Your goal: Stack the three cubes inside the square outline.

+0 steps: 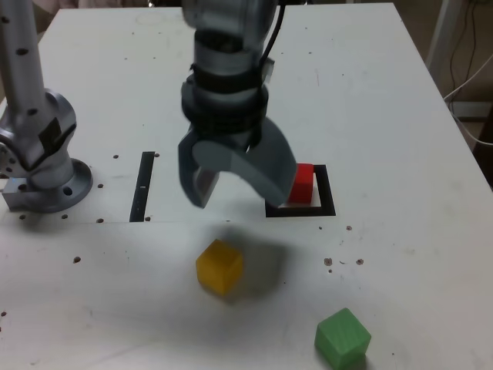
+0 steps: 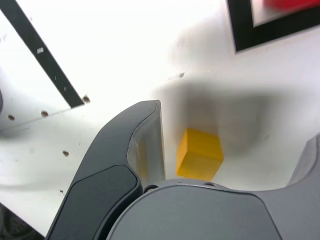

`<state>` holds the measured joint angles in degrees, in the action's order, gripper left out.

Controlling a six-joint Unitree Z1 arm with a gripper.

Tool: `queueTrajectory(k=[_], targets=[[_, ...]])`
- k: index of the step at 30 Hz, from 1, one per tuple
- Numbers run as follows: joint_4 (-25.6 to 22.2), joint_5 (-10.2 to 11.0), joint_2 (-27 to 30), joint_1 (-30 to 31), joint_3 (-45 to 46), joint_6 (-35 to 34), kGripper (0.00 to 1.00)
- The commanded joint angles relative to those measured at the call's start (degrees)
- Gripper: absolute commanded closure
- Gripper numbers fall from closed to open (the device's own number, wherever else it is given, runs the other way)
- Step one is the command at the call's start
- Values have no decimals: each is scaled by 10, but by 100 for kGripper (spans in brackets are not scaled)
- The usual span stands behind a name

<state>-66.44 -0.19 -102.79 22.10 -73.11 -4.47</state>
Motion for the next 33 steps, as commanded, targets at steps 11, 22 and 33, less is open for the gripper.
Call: queueTrajectory(k=[11, 22, 33], targets=[[15, -23, -16, 76, 14, -40, 1], [19, 6, -23, 87, 6, 35, 1], [12, 20, -26, 94, 9, 111, 2]])
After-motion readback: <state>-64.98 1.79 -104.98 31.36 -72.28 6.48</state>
